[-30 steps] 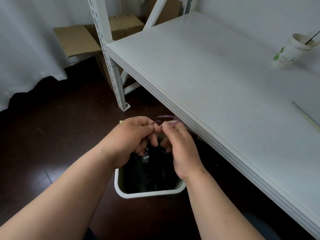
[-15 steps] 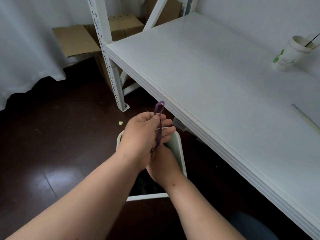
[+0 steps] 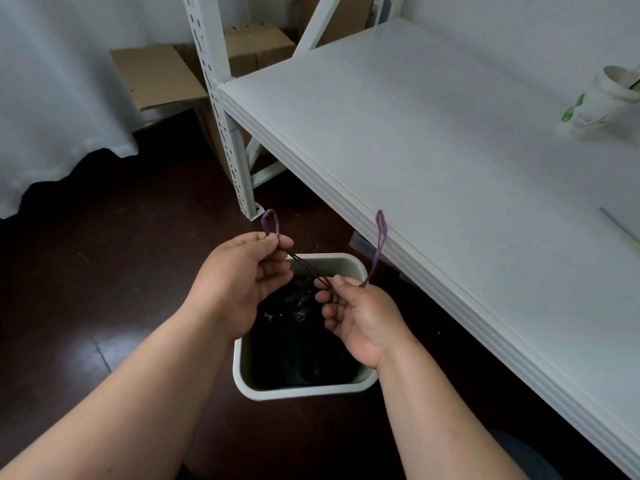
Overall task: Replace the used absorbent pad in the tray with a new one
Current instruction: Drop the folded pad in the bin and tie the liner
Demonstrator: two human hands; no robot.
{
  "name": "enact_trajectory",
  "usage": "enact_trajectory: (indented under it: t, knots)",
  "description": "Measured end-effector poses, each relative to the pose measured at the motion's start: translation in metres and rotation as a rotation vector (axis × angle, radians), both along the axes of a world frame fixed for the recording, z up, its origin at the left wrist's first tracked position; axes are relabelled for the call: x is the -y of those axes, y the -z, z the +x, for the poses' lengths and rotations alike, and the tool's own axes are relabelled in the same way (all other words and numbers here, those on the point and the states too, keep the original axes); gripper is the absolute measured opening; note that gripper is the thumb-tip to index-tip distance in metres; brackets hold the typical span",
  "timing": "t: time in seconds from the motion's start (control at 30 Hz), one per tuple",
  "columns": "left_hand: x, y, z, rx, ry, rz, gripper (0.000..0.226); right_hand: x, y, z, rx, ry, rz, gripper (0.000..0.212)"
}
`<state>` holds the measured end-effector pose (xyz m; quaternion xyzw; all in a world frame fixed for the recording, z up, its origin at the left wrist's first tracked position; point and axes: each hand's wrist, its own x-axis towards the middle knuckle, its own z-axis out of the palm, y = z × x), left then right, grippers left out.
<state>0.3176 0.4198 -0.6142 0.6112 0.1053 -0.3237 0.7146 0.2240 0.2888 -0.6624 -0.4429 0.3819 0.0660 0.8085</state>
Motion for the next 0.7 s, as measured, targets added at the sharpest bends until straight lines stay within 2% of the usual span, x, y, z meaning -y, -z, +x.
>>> enact_trajectory:
  t: [0.13, 0.23, 0.33, 0.43, 0.57, 0.7]
  knots:
    - [-0.006, 0.001, 0.000, -0.030, 0.070, -0.016, 0.031, 0.005, -0.001, -0.003, 0.037, 0.037, 0.077, 0.022]
    - [-0.011, 0.004, 0.000, -0.034, 0.174, 0.096, 0.036, 0.008, -0.001, -0.005, 0.017, -0.015, -0.023, 0.024]
    - [-0.013, 0.017, -0.001, 0.125, 0.246, 0.278, 0.033, 0.004, -0.006, -0.005, -0.039, -0.197, -0.385, 0.026]
    - [-0.008, 0.028, -0.008, 0.263, 0.392, 0.342, 0.022, -0.002, -0.012, -0.002, -0.096, -0.326, -0.664, 0.026]
    - [0.003, 0.033, -0.018, 0.282, 0.595, 0.333, 0.022, -0.010, -0.016, 0.001, -0.065, -0.469, -0.949, 0.020]
    - [0.009, 0.034, -0.017, 0.334, 0.626, 0.372, 0.026, -0.010, -0.012, 0.001, 0.004, -0.550, -1.232, 0.013]
